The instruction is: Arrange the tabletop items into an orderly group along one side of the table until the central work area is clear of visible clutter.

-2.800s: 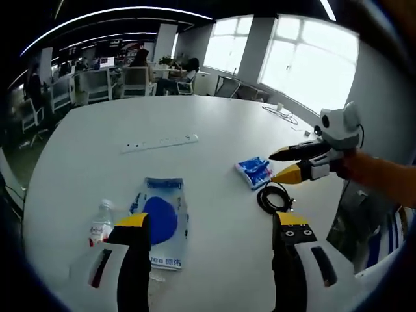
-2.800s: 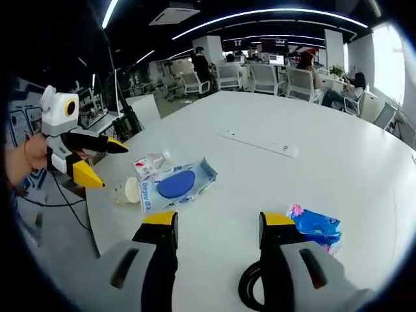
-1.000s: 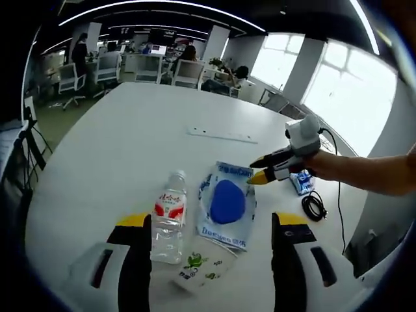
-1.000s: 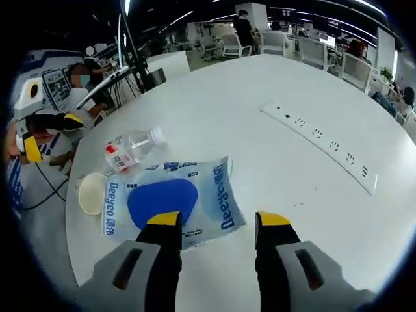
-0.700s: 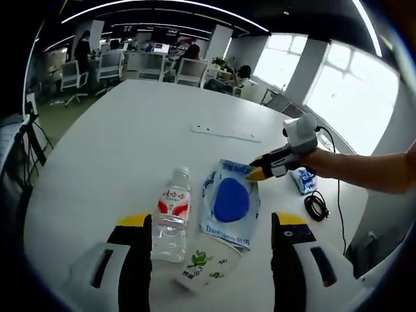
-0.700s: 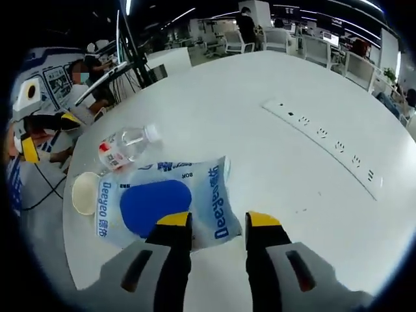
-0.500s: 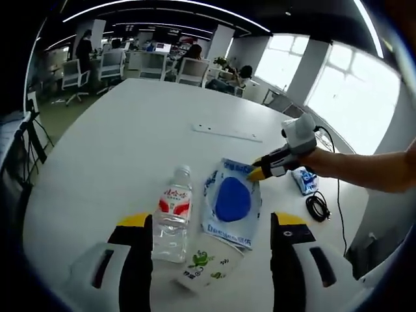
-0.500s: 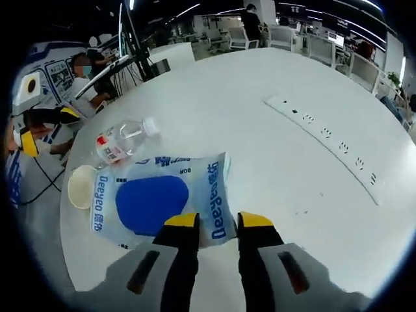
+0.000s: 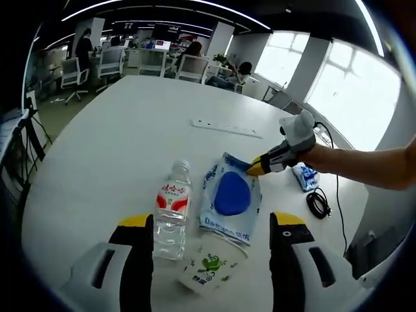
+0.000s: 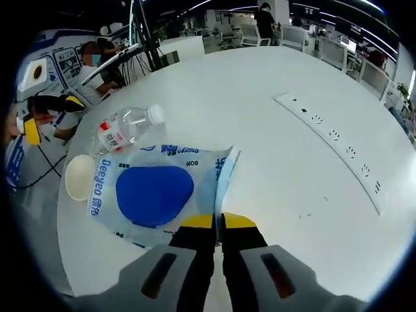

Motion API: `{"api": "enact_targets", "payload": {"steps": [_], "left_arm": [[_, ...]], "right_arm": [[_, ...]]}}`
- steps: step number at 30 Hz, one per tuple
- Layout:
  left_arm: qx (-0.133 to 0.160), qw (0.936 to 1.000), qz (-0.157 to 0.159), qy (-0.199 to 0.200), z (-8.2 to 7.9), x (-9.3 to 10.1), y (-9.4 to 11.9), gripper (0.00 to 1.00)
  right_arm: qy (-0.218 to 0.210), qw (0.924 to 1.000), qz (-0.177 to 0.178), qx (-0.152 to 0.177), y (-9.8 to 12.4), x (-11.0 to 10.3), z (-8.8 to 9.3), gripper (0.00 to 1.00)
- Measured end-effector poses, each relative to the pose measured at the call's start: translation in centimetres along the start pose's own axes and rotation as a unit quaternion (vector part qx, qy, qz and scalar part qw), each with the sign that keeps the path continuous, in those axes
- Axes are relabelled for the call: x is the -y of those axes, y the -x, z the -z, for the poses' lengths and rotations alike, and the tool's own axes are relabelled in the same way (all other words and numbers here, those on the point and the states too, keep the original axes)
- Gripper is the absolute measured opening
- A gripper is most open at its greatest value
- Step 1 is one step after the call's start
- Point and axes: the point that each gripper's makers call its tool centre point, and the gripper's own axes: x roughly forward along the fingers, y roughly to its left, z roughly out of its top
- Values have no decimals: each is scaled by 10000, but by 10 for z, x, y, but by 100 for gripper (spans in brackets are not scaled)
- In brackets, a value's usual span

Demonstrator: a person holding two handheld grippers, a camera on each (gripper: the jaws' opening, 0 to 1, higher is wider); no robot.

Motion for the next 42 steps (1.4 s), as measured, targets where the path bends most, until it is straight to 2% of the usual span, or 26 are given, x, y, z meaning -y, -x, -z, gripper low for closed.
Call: {"api": "enact_targets", "payload": {"steps": [17, 22, 31, 33, 34, 35, 36, 37, 38, 39, 40, 42], "left_arm": [[-141, 9994, 237, -196, 2, 20, -17, 68], [-198, 9989, 321, -270, 1, 28, -24, 67], [-478, 9973, 477, -300, 7, 44, -45, 62], [-563, 9970, 467, -244, 8, 46, -51, 61], [-710, 9963, 414, -232, 11, 45, -54, 59], [-679, 9965, 429, -211, 9, 46, -57, 58], [-787, 9963, 324, 88, 10, 45, -60, 57], [-966, 9949, 232, 148, 15, 43, -60, 54], [-918, 9954, 252, 109, 11, 43, -66, 51], [-988, 9947, 117, 251, 13, 40, -68, 48], [-1116, 9930, 76, 391, 17, 38, -71, 48], [-1176, 9911, 29, 625, 16, 37, -75, 48]], "right_arm": [[47, 9999, -20, 131, 17, -5, 8, 0], [0, 9996, 9, 268, 32, -6, 7, 0], [-112, 9988, 126, 463, 53, -1, 9, 0], [-125, 9987, 140, 469, 54, 0, 11, 0], [-136, 9987, 145, 467, 54, 1, 12, 0], [-141, 9987, 152, 473, 54, 1, 12, 0], [-152, 9986, 156, 488, 54, 1, 12, 0], [-154, 9985, 158, 495, 55, 1, 12, 0], [-154, 9985, 160, 504, 55, 1, 12, 0], [-161, 9984, 161, 511, 55, 1, 12, 0], [-168, 9983, 162, 529, 55, 1, 11, 0], [-181, 9982, 162, 548, 55, 1, 11, 0]]}}
